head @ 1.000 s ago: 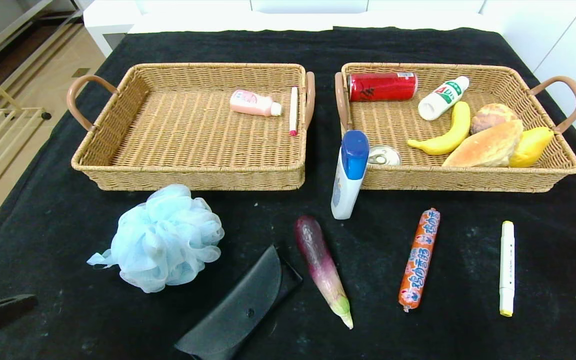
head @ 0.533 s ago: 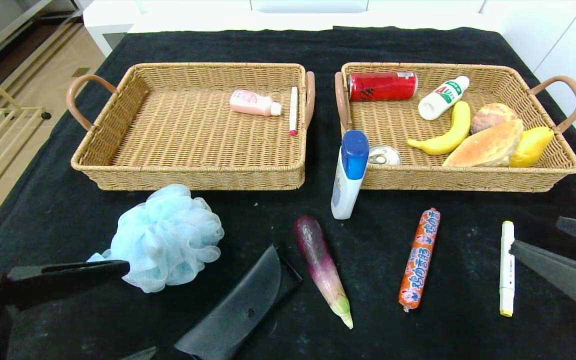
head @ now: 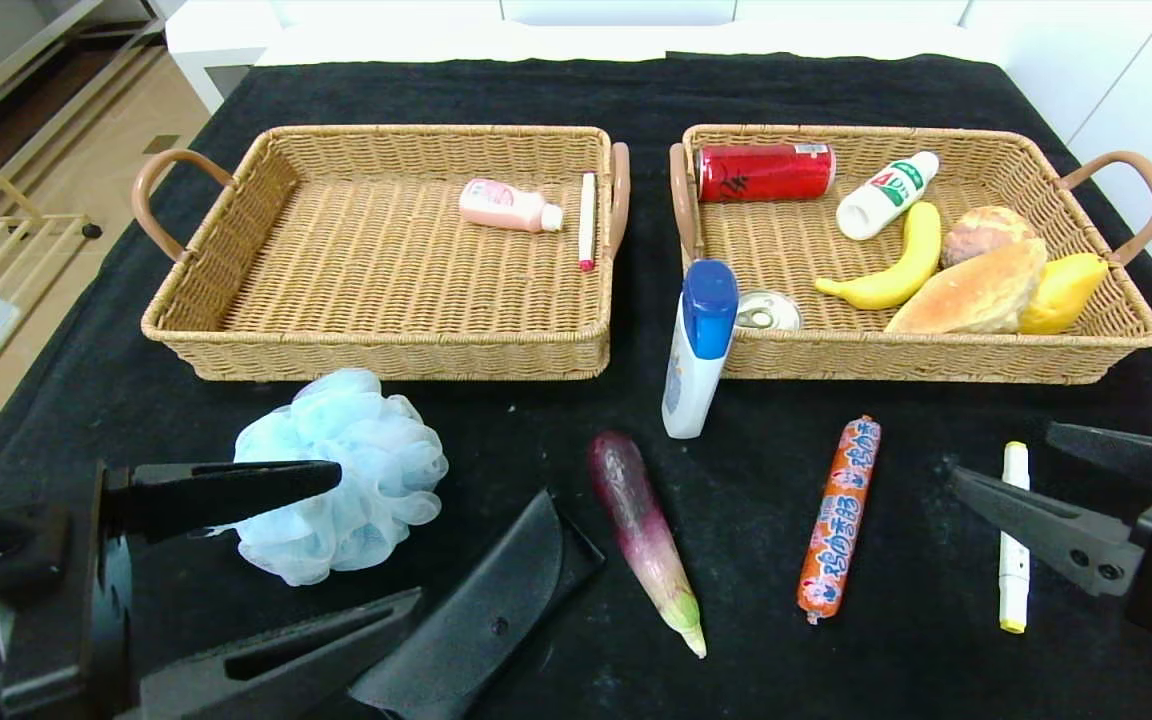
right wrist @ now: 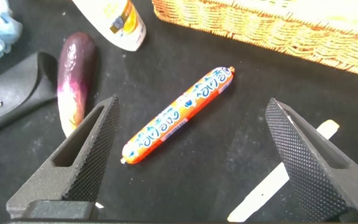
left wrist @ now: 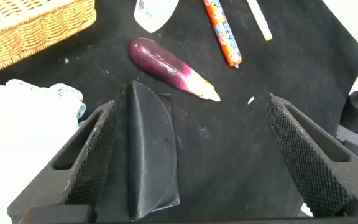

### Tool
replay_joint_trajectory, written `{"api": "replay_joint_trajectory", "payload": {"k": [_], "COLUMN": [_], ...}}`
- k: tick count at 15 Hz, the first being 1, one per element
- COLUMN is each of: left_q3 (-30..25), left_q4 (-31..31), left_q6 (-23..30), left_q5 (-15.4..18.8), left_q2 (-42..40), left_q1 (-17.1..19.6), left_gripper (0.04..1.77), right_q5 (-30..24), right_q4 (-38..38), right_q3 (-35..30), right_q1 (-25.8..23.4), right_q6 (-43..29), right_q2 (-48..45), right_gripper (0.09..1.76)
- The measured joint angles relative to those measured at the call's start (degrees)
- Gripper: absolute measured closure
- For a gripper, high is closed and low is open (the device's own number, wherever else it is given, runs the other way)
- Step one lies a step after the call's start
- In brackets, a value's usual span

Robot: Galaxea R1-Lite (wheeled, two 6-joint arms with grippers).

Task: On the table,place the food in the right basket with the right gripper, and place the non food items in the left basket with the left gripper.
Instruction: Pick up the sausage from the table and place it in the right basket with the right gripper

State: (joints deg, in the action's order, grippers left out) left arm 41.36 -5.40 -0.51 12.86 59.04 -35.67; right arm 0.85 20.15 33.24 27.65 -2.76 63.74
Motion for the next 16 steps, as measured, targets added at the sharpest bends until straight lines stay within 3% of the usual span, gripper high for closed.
{"api": "replay_joint_trajectory", "payload": {"k": [5,12,16], "left_q3": [-2.5,-3.3,-3.2], "left_q4": [-5.2,-4.7,-4.5], "left_q6": [2.3,2.0,1.9], "left_q5": [-0.1,-1.8,-1.8], "left_q2": [-0.1,-1.1,-1.6], "left_q1": [0.1,0.1,0.1], "left_gripper": [0.09,0.09,0.09], "right_q5": [0.1,1.9,5.2], "right_q4": [0.8,-0.1,-7.2], "right_q3": [-0.4,0.3,3.6], "right_q1": [-0.6,-1.5,-1.6], "right_q6": [1.4,-0.6,-1.6], "right_q2": [0.6,0.5,0.6], "right_gripper": [0.14,0.14,0.14]}}
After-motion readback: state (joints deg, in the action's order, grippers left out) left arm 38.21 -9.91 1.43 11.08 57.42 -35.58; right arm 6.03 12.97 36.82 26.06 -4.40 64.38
